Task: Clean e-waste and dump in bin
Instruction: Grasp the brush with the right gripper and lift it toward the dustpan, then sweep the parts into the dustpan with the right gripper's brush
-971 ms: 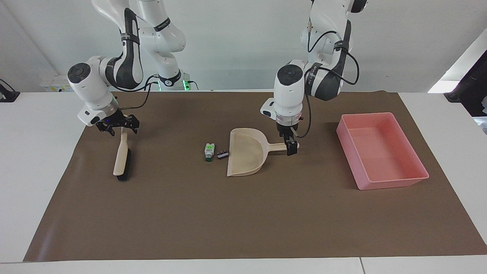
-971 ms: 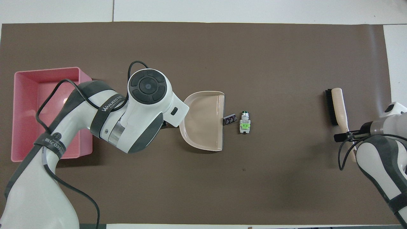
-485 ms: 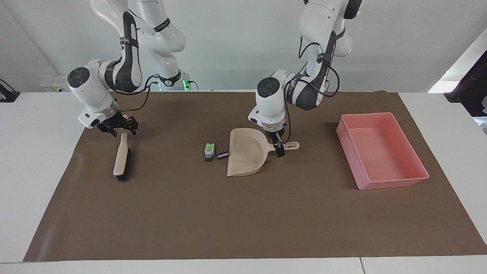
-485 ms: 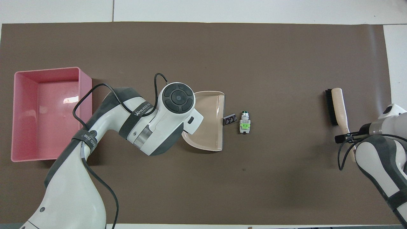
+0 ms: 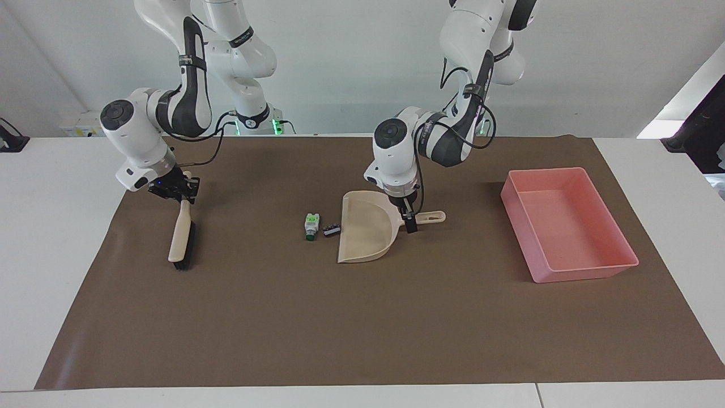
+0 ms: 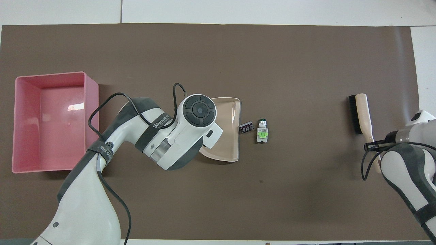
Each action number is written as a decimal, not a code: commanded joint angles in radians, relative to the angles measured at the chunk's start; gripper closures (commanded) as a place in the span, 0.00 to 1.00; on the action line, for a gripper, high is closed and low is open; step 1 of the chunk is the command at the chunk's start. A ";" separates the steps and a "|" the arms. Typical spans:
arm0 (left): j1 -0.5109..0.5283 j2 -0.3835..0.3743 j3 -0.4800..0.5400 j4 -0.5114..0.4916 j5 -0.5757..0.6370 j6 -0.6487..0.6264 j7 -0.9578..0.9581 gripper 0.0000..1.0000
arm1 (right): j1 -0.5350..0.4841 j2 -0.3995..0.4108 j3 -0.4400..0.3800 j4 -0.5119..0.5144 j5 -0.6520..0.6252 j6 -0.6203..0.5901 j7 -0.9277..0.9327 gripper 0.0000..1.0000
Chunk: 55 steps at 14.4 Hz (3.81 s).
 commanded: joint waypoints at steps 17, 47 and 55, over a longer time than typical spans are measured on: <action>-0.016 -0.014 0.019 -0.029 0.034 0.027 -0.024 1.00 | 0.562 -0.051 0.034 0.062 -0.072 -0.242 0.590 1.00; -0.085 0.094 0.010 0.181 0.154 -0.347 0.050 1.00 | 0.688 0.088 0.179 0.126 0.525 -0.006 0.356 1.00; -0.082 0.088 0.008 0.146 0.151 -0.262 0.148 1.00 | 0.699 0.110 0.175 0.180 0.562 -0.022 0.333 1.00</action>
